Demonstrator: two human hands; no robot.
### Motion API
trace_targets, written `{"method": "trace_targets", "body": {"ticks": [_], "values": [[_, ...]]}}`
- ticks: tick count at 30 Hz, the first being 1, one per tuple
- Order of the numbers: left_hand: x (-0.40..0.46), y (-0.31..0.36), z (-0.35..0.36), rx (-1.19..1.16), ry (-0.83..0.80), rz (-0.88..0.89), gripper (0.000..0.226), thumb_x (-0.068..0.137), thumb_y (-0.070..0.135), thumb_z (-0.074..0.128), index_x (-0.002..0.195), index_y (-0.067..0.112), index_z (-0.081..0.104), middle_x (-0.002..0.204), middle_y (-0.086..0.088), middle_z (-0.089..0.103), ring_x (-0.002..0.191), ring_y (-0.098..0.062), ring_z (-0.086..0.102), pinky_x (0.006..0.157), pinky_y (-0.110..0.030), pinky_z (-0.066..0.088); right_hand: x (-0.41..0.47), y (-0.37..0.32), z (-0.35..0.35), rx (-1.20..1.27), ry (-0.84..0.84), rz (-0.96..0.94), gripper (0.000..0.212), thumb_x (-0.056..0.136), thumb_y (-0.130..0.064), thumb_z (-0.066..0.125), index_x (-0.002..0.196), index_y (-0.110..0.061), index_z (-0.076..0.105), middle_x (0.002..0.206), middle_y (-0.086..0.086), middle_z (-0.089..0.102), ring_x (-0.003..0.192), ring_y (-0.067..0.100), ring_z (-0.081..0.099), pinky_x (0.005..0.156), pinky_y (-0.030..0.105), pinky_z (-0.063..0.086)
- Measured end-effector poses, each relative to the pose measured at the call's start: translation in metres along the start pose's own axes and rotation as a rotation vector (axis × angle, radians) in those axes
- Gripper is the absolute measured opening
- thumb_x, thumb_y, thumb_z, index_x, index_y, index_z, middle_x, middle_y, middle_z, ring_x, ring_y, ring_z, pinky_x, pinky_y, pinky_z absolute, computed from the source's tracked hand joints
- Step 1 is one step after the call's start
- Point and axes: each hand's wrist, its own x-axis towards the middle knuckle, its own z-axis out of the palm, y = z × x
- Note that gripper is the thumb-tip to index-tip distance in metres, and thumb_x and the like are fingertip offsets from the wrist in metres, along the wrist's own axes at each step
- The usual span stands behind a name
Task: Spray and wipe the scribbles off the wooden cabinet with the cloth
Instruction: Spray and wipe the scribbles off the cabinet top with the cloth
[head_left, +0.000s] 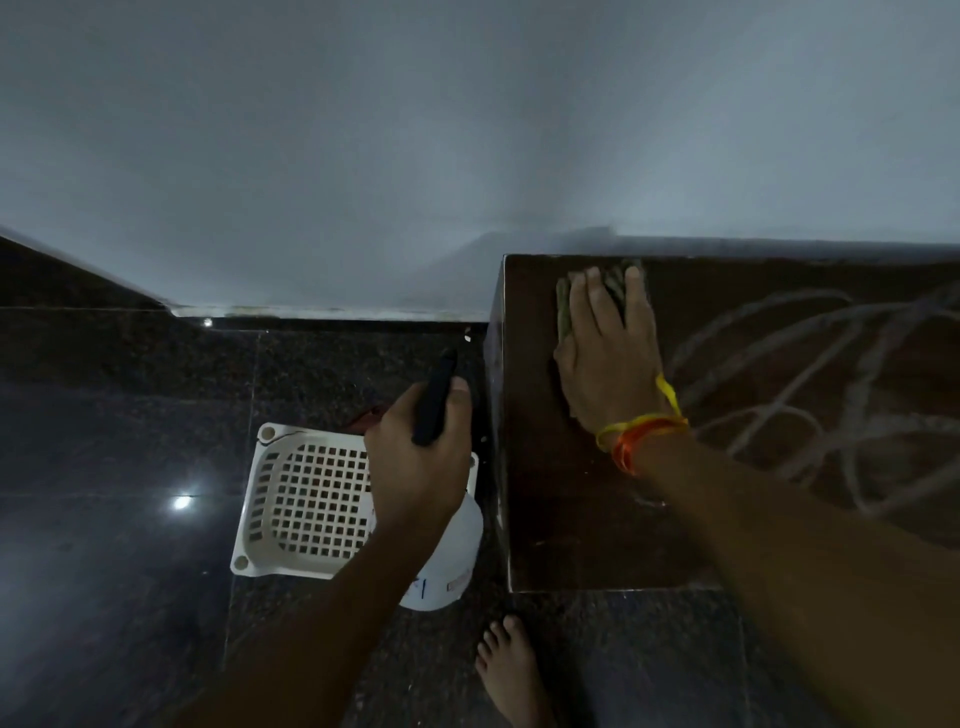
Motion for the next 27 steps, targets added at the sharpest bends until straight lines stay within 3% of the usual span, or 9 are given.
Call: {"method": "trace_targets", "body": {"ticks": [4,8,13,15,19,27], "values": [[-0.005,0.002,0.001,0.006,0.004,-0.021,0.03,0.096,0.031,0.057,0.066,0.027,0.058,0.059,0.0,0.061,0.053,-0.002,0.057,0.047,-0.015,0.042,-0.053,-0.008,-0.005,0.068,0.057,0.007,0.06,0.09,-0.026,0.038,0.146,-0.004,0.037,0.15,0.015,0.039,0.142,0.047,0.019,0.116,0.056,0.022],[-0.012,-0.003,-0.002,0.041,-0.013,-0.007,0.029,0.095,0.034,0.056,0.069,0.023,0.06,0.061,-0.004,0.063,0.057,-0.008,0.058,0.048,-0.019,0.042,-0.021,-0.001,-0.003,0.051,0.078,-0.029,0.057,0.091,-0.024,0.035,0.142,0.0,0.042,0.145,0.019,0.044,0.138,0.051,0.027,0.115,0.059,0.022],[-0.025,-0.012,-0.007,0.051,-0.008,-0.032,0.032,0.096,0.036,0.055,0.068,0.022,0.06,0.054,0.003,0.059,0.048,-0.008,0.055,0.05,-0.03,0.044,0.012,0.009,0.003,0.001,-0.034,0.021,0.064,0.091,-0.03,0.026,0.149,-0.002,0.027,0.153,0.018,0.033,0.143,0.046,0.019,0.117,0.058,0.016],[-0.031,-0.013,-0.01,0.029,-0.022,-0.044,0.034,0.096,0.036,0.055,0.064,0.026,0.055,0.047,0.01,0.056,0.043,-0.004,0.051,0.051,-0.027,0.039,-0.009,0.006,0.007,-0.021,-0.045,0.009,0.064,0.094,-0.031,0.021,0.152,-0.003,0.019,0.156,0.017,0.027,0.146,0.042,0.014,0.117,0.056,0.011],[-0.039,-0.009,-0.014,0.015,-0.004,-0.047,0.037,0.096,0.035,0.055,0.061,0.027,0.051,0.046,0.018,0.056,0.043,-0.002,0.05,0.052,-0.026,0.035,-0.105,-0.014,0.003,0.075,0.046,0.02,0.058,0.093,-0.024,0.037,0.148,-0.005,0.034,0.151,0.015,0.038,0.143,0.047,0.018,0.116,0.056,0.019],[-0.054,-0.009,-0.012,0.04,0.053,-0.023,0.034,0.095,0.04,0.055,0.064,0.026,0.056,0.058,-0.006,0.062,0.057,-0.028,0.065,0.06,-0.048,0.055,-0.158,-0.042,0.001,0.093,-0.006,0.072,0.061,0.091,-0.029,0.036,0.148,-0.008,0.032,0.152,0.011,0.036,0.143,0.044,0.016,0.114,0.056,0.023]]}}
